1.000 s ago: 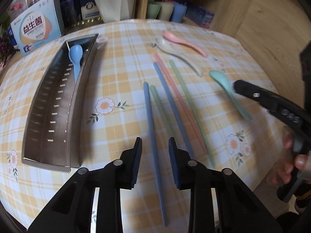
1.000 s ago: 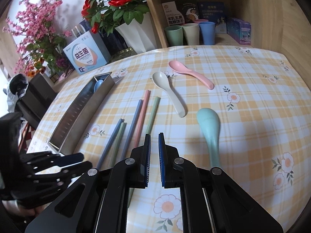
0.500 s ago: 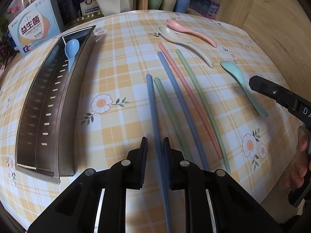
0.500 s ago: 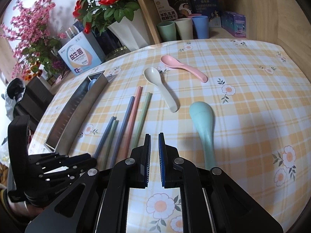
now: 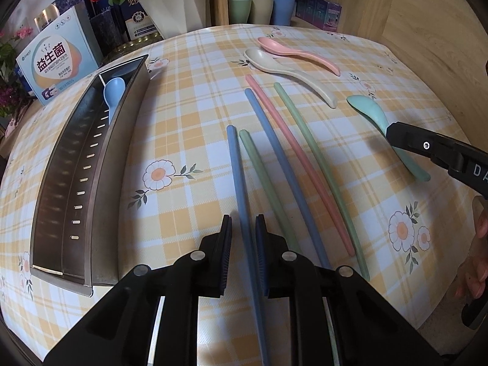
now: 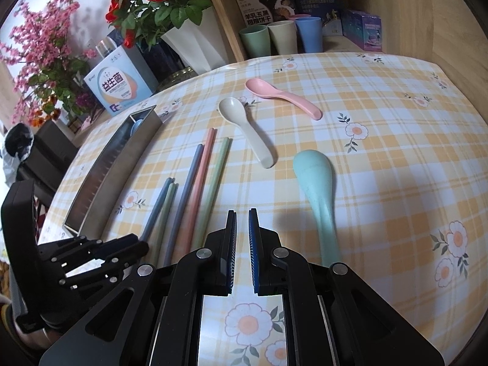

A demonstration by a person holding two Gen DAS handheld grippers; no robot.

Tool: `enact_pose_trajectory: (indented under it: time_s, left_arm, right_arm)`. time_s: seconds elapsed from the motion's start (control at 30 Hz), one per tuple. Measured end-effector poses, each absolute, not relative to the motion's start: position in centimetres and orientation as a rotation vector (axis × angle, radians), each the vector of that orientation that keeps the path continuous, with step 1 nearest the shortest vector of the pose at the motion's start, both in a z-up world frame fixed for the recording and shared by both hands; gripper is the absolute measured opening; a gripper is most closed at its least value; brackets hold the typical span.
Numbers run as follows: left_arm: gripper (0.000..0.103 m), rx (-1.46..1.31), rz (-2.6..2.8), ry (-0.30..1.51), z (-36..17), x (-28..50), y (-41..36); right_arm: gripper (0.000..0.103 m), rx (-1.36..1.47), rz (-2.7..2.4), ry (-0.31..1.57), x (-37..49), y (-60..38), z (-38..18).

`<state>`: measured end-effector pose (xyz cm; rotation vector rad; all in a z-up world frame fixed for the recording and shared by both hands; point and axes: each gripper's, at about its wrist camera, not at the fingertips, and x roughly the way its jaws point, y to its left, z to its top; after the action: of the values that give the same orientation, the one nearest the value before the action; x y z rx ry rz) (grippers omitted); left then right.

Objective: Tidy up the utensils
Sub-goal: 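Move the left gripper to the blue chopstick and close on it, then grasp the teal spoon handle with the right gripper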

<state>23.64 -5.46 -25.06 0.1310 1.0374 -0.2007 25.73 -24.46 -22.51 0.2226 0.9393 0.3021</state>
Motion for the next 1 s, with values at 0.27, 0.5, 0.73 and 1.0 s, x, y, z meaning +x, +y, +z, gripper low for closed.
enact_pose_trajectory:
  time_s: [0.27,0.5,0.73,1.0]
  left_arm:
    - [0.016,0.13,-0.202,1.035,-25.1,23.6,-5.4]
    - [0.013,0.111,-0.208,1.034,-24.9,23.4,-5.2]
    - [0.006,0.033,-0.207,1.035,-24.8,22.7,-3.7]
    - [0.006,-0.022,-0.214,0.969,-22.9,22.1,-2.5]
  right_arm:
    - [0.009,0.219,0.3,0.948,25.6,-24.3,-22.5]
    - [0.009,0.223,0.291,0.954,25.5,-24.4,-22.6]
    - [0.009,0.213,0.293,0.955,25.3,-24.2,-22.6]
    - [0.009,0.208,0.286,0.962,25.4,-24.2,-22.6]
